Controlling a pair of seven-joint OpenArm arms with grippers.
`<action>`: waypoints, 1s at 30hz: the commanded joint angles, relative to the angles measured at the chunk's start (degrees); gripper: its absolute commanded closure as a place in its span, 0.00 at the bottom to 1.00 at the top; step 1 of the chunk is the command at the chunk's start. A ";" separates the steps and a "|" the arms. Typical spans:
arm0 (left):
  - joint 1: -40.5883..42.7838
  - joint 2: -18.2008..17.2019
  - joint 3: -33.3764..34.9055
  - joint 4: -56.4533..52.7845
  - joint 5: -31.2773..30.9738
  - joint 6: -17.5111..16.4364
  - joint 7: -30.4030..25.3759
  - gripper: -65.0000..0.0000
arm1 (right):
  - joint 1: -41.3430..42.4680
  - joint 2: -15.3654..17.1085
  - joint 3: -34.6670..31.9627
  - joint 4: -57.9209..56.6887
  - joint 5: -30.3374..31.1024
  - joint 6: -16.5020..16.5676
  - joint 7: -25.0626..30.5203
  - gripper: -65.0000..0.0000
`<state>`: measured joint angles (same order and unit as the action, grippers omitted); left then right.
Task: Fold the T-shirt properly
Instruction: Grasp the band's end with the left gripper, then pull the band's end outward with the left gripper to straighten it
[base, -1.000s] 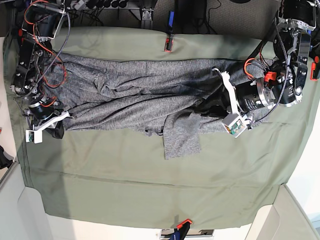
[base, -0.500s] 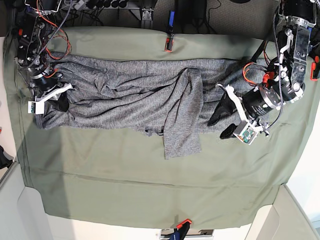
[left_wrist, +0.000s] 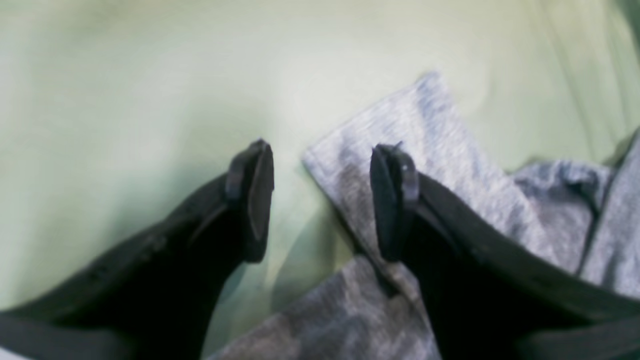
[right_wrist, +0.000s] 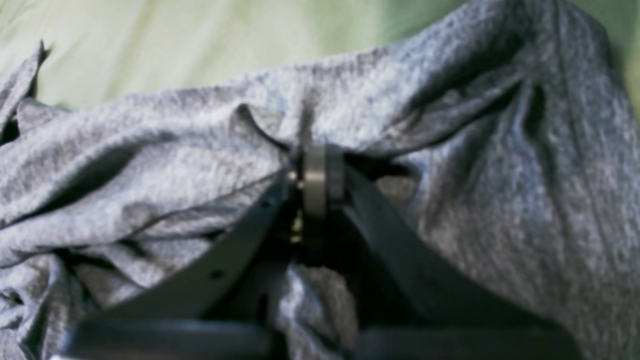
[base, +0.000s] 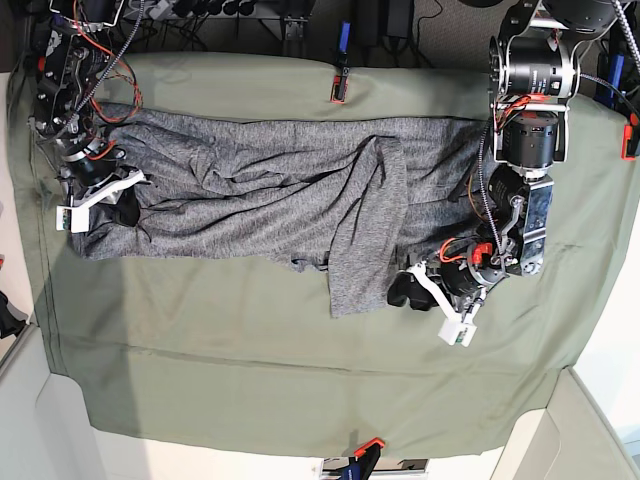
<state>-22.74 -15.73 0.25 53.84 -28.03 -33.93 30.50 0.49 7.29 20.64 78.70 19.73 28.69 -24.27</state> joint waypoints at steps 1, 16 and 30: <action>-1.64 -0.11 -0.24 -0.17 -0.68 -1.09 -1.33 0.48 | 0.72 0.46 0.13 0.96 0.66 0.24 1.11 1.00; -1.07 2.32 -0.17 0.02 -0.57 -6.07 -3.48 1.00 | 0.76 0.46 0.13 0.96 0.87 0.24 1.16 1.00; 16.59 -15.10 -8.59 31.74 -33.11 -6.07 19.45 1.00 | 0.79 0.46 0.13 0.96 0.66 0.22 1.38 1.00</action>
<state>-4.54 -29.65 -7.73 84.55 -59.57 -39.48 51.31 0.49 7.27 20.64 78.70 19.53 28.64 -24.25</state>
